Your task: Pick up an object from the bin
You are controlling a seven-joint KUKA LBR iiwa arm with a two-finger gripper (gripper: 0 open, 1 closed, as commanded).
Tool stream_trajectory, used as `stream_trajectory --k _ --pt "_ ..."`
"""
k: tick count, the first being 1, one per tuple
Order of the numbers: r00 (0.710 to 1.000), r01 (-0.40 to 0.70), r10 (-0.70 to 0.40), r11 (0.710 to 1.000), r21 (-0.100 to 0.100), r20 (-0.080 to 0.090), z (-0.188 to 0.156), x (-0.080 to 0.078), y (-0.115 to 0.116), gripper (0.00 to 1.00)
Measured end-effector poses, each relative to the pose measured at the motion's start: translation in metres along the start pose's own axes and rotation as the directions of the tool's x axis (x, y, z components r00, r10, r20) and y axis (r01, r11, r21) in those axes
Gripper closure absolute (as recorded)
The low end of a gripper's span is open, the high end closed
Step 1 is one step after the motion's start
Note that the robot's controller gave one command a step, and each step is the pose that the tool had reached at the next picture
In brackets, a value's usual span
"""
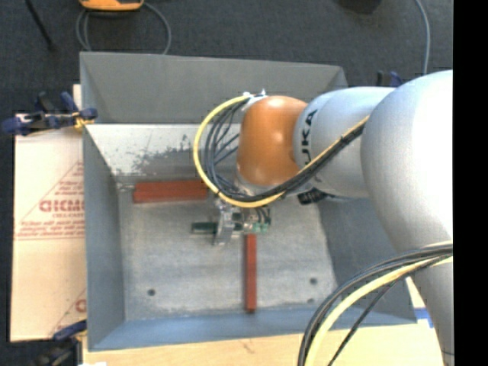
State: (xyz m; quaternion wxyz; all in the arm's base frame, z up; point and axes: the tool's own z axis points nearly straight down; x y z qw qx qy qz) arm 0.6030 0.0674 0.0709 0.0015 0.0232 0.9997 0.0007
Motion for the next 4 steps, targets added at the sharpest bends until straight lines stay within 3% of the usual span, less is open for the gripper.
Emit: stream_trajectory --k 2,4 --pt "1.000 -0.001 0.001 1.000 0.000 -0.001 -0.006 0.000 0.000 1.00" --pt "1.000 -0.003 0.003 1.000 0.001 -0.009 -0.039 0.002 -0.001 1.00"
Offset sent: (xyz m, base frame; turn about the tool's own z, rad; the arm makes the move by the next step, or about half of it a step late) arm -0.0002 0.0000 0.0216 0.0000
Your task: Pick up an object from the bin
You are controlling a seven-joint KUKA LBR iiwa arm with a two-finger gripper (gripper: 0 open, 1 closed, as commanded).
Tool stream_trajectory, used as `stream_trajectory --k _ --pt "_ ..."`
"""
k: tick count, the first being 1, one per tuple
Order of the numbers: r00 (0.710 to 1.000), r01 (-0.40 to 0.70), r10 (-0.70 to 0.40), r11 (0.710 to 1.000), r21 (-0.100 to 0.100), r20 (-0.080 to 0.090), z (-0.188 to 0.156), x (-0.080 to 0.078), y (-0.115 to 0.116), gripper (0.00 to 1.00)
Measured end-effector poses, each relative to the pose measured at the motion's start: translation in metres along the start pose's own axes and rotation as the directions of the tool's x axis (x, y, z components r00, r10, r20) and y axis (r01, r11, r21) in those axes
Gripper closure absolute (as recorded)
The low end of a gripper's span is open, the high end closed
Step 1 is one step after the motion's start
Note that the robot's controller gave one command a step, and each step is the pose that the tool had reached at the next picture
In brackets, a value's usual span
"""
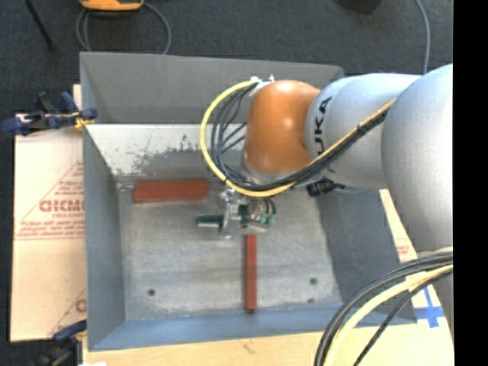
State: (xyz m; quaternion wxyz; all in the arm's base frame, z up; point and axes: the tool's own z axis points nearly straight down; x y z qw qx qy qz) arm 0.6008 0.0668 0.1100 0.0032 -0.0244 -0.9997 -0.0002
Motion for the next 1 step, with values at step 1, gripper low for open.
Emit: stream_trajectory --k 1 --pt "1.000 -0.001 0.001 1.000 -0.001 0.008 -0.0235 -0.0018 0.0002 1.00"
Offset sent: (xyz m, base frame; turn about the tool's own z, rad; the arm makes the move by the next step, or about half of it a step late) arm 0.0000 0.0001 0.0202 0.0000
